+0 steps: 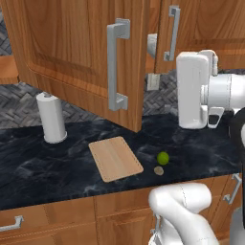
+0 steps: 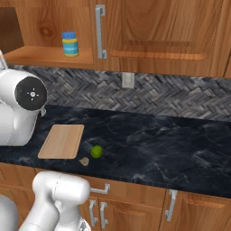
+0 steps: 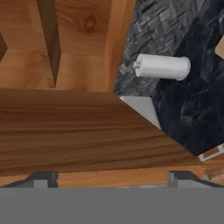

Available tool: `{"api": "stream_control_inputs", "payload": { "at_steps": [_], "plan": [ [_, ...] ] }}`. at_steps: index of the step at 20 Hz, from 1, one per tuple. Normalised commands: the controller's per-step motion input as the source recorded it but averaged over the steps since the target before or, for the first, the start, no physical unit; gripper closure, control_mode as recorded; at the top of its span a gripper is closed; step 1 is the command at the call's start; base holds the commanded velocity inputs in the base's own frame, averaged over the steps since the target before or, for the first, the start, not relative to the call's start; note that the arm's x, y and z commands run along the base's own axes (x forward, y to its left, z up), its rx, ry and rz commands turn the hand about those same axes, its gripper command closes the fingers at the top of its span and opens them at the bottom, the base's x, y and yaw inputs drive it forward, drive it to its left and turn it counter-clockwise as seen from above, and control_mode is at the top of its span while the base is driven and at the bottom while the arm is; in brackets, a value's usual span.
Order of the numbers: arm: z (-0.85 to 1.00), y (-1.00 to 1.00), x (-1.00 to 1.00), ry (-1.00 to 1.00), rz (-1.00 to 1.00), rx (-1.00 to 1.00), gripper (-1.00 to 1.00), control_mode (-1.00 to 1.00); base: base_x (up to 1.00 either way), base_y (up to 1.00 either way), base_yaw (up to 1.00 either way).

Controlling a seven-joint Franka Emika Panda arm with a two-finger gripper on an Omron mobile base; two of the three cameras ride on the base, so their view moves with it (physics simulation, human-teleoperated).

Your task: Open the cabinet. Place the bowl and condiment on the counter. Then place the lime and garlic on the cutting board.

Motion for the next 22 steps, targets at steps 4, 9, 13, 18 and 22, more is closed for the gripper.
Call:
{"api": "stream_control_inputs", "payload": {
  "at_steps": [4, 9, 13, 18, 22],
  "plan": [
    [0.0, 0.14, 0.38, 0.14, 0.15, 0.19, -1.0, -1.0, 0.0, 0.0, 0.0],
    [0.0, 0.31, 0.36, 0.13, 0.13, 0.14, -1.0, -1.0, 0.0, 0.0, 0.0],
    [0.0, 0.39, 0.32, 0.14, 0.13, 0.08, -1.0, -1.0, 0.0, 0.0, 0.0],
    [0.0, 0.53, 0.09, 0.11, 0.12, 0.04, -1.0, -1.0, 0.0, 0.0, 0.0],
    [0.0, 0.59, 0.0, 0.08, 0.11, 0.02, -1.0, -1.0, 0.0, 0.0, 0.0]
  ]
}}
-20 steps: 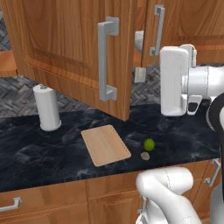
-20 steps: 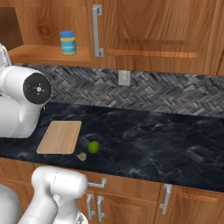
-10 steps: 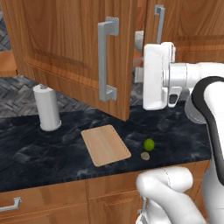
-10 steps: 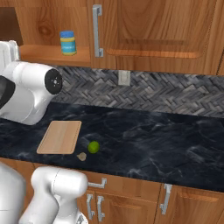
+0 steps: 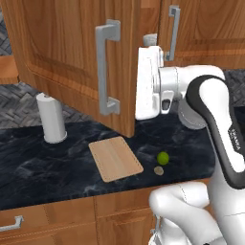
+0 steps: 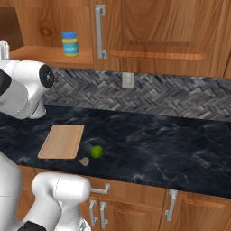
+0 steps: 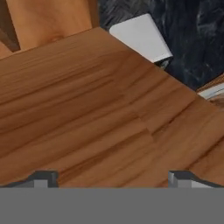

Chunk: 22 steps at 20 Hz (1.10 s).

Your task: Open the cabinet. Place the bowl and condiment on the counter. Then place the lime and garlic on the cutting board.

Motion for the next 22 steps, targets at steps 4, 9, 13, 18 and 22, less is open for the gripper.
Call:
{"api": "stream_control_inputs", "payload": {
  "at_steps": [4, 9, 13, 18, 22],
  "plan": [
    [0.0, 0.64, 0.0, 0.08, 0.11, 0.0, -1.0, -1.0, 0.0, 0.0, 0.0],
    [0.0, 0.71, 0.06, 0.08, 0.08, 0.0, -1.0, -1.0, 0.0, 0.0, 0.0],
    [0.0, 0.64, 0.06, 0.07, 0.07, 0.0, -1.0, -1.0, 0.0, 0.0, 0.0],
    [0.0, 0.55, 0.06, 0.07, 0.07, 0.0, -1.0, -1.0, 0.0, 0.0, 0.0],
    [0.0, 0.73, 0.05, 0.09, 0.06, 0.0, -1.0, -1.0, 0.0, 0.0, 0.0]
  ]
}}
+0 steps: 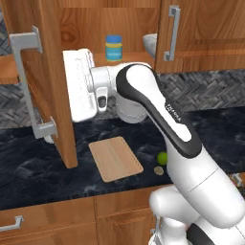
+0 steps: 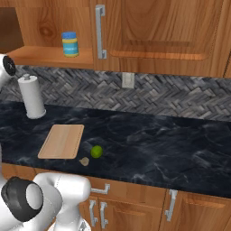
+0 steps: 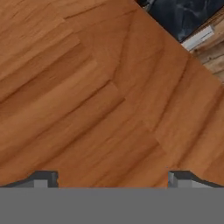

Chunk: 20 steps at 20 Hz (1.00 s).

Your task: Open the cabinet. Place the bowl and condiment on the counter. Then place the lime and garlic on the cutting board.

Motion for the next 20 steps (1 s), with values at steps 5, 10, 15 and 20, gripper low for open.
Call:
{"api": "stream_control_inputs", "payload": {
  "at_steps": [5, 10, 15, 20],
  "plan": [
    [0.01, 0.42, 0.0, 0.04, 0.05, 0.0, -1.0, -1.0, 0.0, 0.0, 0.0],
    [0.1, -0.29, -0.08, -0.04, 0.01, 0.0, -1.0, -1.0, 0.0, 0.0, 0.0],
    [0.0, -0.85, -0.25, -0.08, 0.0, 0.09, -1.0, -1.0, 0.0, 0.0, 0.0],
    [0.0, -0.63, -0.46, -0.07, -0.04, 0.07, -1.0, -1.0, 0.0, 0.0, 0.0]
  ]
}}
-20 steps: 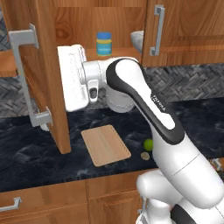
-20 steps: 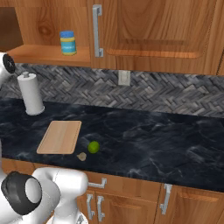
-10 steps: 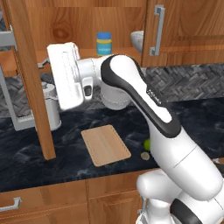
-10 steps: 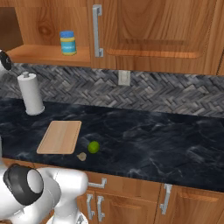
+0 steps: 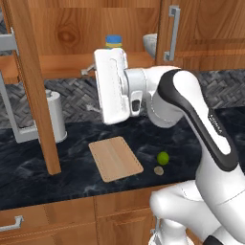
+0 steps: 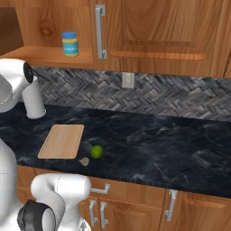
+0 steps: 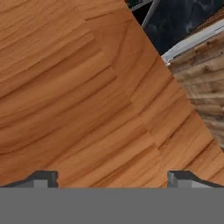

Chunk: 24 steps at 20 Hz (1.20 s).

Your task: Open the cabinet. Place the bowl and condiment on the counter. Then place the lime and garlic on the cutting board.

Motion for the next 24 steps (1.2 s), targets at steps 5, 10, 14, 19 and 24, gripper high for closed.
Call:
{"api": "stream_control_inputs", "payload": {
  "at_steps": [5, 10, 14, 19, 24],
  "plan": [
    [0.03, -0.32, -0.34, -0.21, -0.05, 0.01, -1.0, -1.0, 0.0, 0.0, 0.0],
    [0.11, -0.5, -0.36, -0.34, -0.13, -0.01, -1.0, -1.0, 0.0, 0.0, 0.0],
    [0.02, -0.55, -0.13, -0.35, -0.17, -0.13, -1.0, -1.0, 0.0, 0.0, 0.0],
    [0.0, -0.61, 0.0, -0.39, -0.13, -0.21, -1.0, -1.0, 0.0, 0.0, 0.0],
    [0.0, -0.68, 0.08, -0.34, -0.05, -0.13, -1.0, -1.0, 0.0, 0.0, 0.0]
  ]
}}
